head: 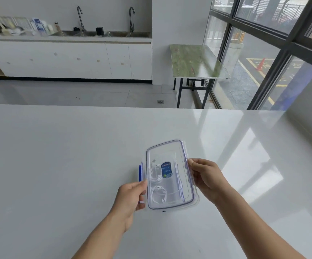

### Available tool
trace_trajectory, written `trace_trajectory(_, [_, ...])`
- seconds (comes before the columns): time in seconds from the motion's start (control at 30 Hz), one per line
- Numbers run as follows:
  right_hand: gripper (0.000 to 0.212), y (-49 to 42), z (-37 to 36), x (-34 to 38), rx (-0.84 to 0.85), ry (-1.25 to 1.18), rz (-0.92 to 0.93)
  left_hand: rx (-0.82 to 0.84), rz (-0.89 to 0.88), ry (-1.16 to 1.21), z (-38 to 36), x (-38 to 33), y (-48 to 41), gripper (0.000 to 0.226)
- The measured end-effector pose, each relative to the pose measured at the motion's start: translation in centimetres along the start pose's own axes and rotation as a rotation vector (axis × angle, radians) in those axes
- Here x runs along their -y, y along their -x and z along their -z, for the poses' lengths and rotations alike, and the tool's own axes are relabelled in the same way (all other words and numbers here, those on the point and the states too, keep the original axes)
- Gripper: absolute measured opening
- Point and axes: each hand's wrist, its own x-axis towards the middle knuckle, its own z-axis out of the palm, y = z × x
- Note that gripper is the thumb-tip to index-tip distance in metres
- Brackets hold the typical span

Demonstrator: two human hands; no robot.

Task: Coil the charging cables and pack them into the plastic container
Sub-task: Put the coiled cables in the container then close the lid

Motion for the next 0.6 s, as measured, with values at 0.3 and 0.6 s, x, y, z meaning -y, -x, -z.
trace_trajectory(0.3, [0.028, -3.3, -0.9, -3.1, -0.210, 0.335, -0.030, -0.151, -0.089, -0.167, 0.5, 0.3, -2.6, 0.017])
trace_trajectory(0.6, [0.039, -4.0, -1.9, -5.4, -0.266, 0.840, 0.094, -0.242, -0.157, -0.415, 0.4, 1.6, -4.5, 0.019])
